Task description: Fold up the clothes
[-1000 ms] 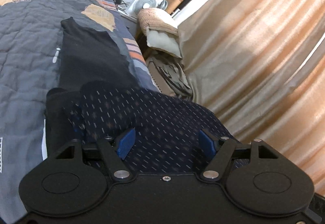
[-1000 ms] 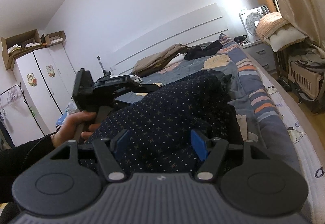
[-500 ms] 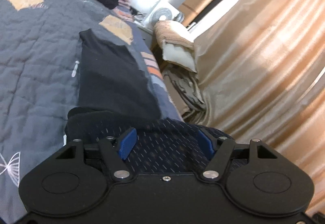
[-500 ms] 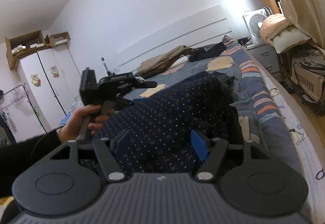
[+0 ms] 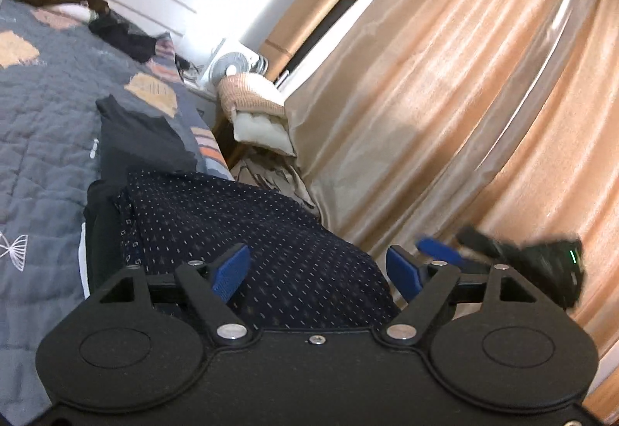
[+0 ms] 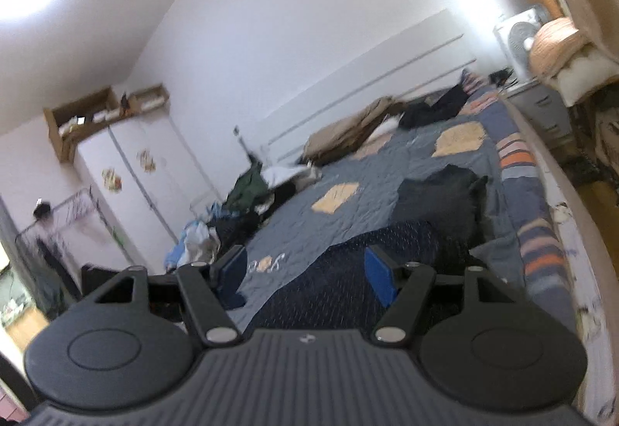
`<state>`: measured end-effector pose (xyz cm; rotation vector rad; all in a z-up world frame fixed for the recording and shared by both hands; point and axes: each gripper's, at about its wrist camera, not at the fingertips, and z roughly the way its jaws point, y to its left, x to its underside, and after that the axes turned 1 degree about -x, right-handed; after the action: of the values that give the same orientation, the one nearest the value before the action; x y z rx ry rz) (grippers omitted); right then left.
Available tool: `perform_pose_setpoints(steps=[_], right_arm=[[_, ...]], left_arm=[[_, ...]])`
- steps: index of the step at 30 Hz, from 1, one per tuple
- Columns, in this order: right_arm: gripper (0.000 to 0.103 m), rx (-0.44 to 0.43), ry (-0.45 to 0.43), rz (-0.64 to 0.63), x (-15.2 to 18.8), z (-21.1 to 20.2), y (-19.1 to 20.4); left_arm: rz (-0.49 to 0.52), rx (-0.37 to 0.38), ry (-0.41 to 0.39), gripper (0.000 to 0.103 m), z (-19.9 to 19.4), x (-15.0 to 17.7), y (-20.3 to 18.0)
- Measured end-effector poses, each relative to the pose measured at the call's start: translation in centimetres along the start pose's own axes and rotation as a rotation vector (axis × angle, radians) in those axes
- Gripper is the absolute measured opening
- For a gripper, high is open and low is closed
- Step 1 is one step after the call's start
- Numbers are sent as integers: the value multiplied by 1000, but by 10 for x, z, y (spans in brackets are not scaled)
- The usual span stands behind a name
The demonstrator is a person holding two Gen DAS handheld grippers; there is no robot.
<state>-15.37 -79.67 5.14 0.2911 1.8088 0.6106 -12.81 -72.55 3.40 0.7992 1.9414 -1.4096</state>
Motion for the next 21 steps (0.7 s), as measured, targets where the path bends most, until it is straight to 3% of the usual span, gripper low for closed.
perform_pose_setpoints(steps=[3, 8, 13, 21], right_arm=[[66, -5, 95, 25, -23, 32, -16], [66, 13, 234, 48, -29, 77, -44], [66, -51, 270, 109, -24, 102, -60], [66, 13, 336, 130, -20, 147, -92]], left_arm=[[-9, 9, -14, 82, -8, 10, -1], [26, -23, 20, 82, -11, 11, 7], [79, -67, 35, 82, -15, 8, 12], [145, -120, 32, 86, -20, 0, 14]])
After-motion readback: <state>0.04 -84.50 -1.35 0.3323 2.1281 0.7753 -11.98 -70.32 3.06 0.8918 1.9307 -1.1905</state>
